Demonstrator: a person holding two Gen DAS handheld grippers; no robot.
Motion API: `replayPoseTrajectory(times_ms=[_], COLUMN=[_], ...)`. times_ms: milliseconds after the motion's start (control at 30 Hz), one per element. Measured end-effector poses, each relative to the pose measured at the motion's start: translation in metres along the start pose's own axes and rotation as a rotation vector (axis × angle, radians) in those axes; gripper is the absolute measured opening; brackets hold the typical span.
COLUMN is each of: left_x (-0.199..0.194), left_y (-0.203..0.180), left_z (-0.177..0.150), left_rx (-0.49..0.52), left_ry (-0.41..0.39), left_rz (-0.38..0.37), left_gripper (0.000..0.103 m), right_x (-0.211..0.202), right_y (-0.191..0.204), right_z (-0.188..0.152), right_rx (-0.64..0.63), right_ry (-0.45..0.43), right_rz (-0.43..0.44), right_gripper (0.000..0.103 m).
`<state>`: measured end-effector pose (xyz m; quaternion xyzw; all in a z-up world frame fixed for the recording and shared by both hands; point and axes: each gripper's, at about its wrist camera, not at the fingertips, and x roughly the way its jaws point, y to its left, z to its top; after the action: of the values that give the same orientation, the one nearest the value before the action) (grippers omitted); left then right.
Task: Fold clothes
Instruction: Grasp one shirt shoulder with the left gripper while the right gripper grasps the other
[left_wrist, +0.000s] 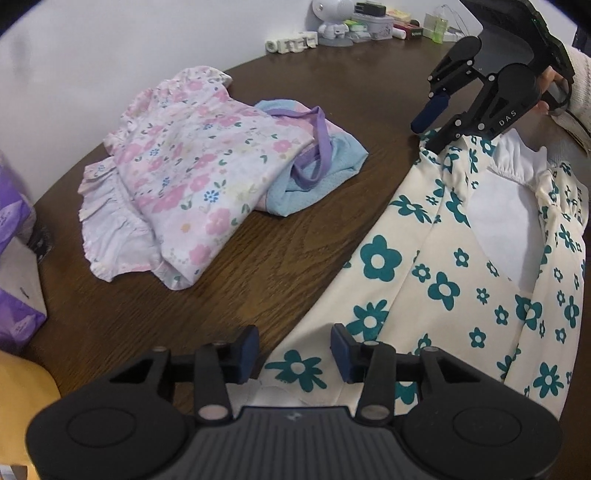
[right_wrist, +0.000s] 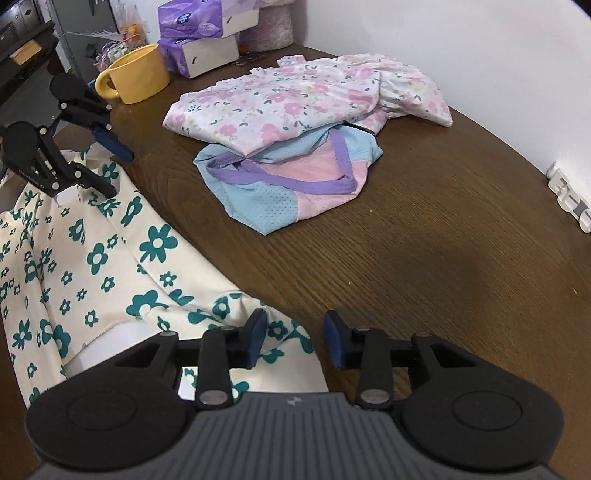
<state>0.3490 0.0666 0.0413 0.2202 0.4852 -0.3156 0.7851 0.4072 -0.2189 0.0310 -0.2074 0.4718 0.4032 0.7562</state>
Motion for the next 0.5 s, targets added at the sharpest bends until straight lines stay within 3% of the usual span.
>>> replayPoseTrajectory(times_ms=[167,500], left_x=[0.0028,0.0011], left_y=[0.0057,0.0068], left_z=[0.0043,-0.0009], left_rx=[-0.011,-0.011], left_ry=[0.023,-0.014], left_rz=[-0.030,-0.041], left_gripper=[0.043,0.043], right_x=[0.0007,-0.0050], right_y=[-0.0001,-0.0024], right_z=[0.0014,-0.0075], right_rx=[-0.004,0.016], right_ry=[0.011,-0.010], right_rz=[0.001,0.049], right_gripper=[0.034,0.034])
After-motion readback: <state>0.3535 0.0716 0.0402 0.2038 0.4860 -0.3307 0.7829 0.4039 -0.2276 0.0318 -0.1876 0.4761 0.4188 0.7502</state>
